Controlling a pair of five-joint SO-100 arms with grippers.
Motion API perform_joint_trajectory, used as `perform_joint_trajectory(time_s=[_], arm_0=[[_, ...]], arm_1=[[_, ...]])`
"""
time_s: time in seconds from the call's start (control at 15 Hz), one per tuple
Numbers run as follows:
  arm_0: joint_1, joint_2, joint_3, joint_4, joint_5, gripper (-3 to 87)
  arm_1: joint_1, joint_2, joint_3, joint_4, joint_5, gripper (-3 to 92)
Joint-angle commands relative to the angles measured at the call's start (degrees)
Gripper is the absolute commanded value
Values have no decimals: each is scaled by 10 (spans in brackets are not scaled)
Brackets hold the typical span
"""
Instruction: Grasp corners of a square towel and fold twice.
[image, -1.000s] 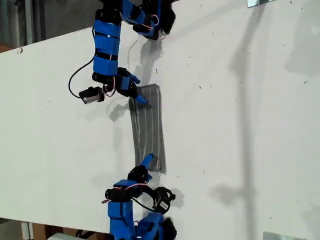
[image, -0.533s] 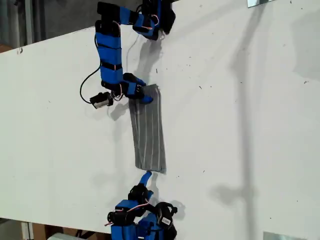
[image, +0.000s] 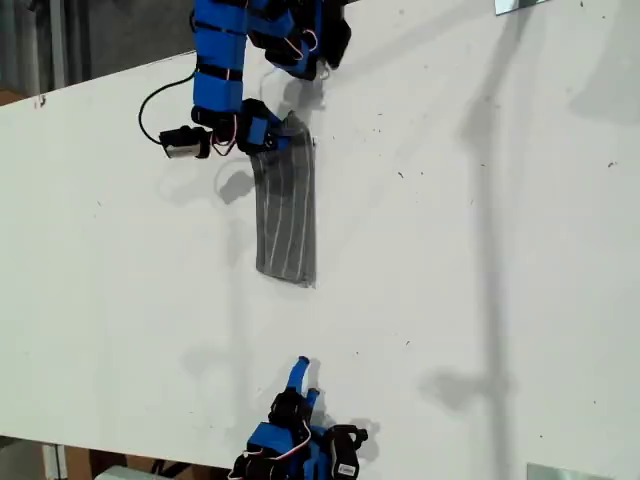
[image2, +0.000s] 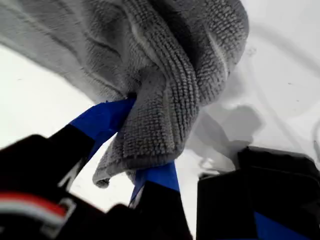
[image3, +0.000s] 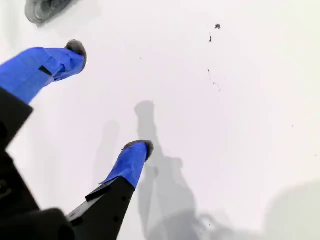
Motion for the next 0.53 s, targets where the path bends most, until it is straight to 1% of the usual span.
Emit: perform_joint_trajectory(time_s=[0.0,0.2,0.4,0.47], arm_0=[[18,18,4,2,-17,333],[25,78,35,0,-24,333],[25,133,59,5,-28,333],[26,151,70,8,-31,332]], arm_1=[[-21,35,-140,41,-27,-1],[-39,-219,-417,37,-117,-1],[-42,-512,-768,65,-194,-1],[-40,-532,-781,18,-211,-1]])
